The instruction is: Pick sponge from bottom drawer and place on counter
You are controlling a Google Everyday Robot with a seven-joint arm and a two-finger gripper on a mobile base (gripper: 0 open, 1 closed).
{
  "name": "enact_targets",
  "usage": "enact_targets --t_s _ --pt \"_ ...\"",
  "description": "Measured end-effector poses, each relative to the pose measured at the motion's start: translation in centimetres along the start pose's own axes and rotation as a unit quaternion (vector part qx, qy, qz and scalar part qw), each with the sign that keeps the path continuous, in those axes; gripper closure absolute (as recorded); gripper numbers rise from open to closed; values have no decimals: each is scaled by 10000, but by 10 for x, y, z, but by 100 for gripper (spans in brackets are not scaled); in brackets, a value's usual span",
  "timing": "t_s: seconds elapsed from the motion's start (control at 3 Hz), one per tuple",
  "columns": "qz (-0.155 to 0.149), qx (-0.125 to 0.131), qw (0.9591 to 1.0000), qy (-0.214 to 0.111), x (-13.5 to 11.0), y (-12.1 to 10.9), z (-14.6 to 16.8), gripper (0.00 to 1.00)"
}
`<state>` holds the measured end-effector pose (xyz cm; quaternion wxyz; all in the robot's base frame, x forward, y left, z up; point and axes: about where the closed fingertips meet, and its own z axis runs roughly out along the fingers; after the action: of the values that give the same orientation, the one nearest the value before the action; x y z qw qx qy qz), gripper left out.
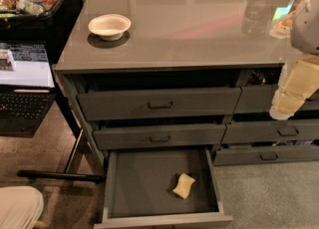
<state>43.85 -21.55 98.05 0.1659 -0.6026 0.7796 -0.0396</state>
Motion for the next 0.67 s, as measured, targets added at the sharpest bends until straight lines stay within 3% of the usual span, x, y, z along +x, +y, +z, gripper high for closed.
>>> enact_targets --t_s 0.33,0.67 --pt "0 0 10000 0 0 0 0 0" --pt "386 -169 9991 -7 5 -6 32 0"
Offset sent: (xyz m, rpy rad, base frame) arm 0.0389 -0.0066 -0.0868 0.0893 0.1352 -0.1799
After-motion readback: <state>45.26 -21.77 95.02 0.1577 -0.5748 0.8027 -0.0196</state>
